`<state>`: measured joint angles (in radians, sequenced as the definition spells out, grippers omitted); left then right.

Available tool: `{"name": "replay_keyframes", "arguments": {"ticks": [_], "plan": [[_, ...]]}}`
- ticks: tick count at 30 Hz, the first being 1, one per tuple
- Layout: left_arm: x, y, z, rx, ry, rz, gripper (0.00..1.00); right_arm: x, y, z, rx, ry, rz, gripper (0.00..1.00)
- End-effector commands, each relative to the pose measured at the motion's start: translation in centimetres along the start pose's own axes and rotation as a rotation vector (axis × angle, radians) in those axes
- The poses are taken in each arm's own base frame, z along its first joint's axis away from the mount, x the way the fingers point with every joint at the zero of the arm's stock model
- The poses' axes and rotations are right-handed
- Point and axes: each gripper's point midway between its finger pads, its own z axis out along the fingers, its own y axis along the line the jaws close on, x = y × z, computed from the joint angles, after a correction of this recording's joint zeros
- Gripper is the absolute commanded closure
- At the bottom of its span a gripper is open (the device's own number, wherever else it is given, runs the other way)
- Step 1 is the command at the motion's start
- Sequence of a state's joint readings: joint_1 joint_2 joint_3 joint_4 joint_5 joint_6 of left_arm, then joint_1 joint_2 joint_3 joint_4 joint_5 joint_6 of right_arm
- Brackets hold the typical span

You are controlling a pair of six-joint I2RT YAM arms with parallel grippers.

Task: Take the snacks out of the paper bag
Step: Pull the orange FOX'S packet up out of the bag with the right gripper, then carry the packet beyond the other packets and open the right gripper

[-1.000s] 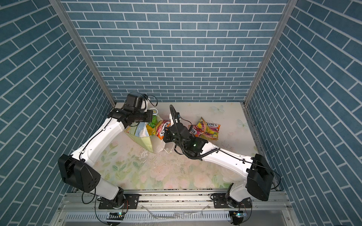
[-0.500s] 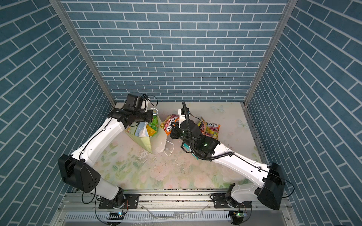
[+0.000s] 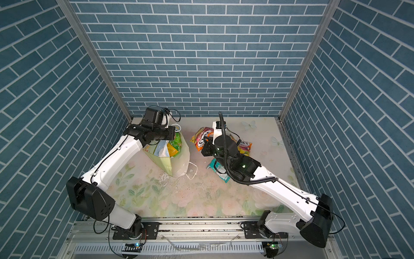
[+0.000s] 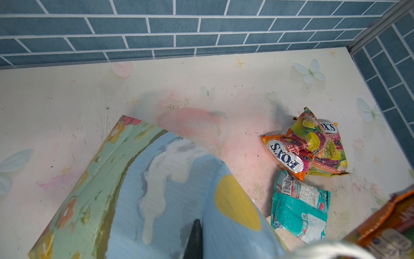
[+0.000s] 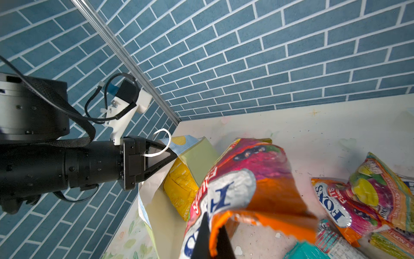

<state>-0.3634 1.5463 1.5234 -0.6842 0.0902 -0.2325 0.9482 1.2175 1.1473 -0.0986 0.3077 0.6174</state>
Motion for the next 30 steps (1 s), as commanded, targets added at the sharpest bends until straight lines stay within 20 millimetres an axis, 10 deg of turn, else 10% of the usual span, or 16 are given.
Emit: {"name": "replay_keyframes", "arguments": {"ticks": [1,30], "plan": [[-0.5,-0.1,-0.4,-0.003,-0.012,0.004,1.00,-2.7,-0.5,-1.6,0.012,-0.083,-0.017,1.00],[-0.4,-0.1,-0.4,-0.002,-0.010,0.001,1.00,-1.7,-20.0,-2.1,0.407,-0.065,0.206,1.00]]}}
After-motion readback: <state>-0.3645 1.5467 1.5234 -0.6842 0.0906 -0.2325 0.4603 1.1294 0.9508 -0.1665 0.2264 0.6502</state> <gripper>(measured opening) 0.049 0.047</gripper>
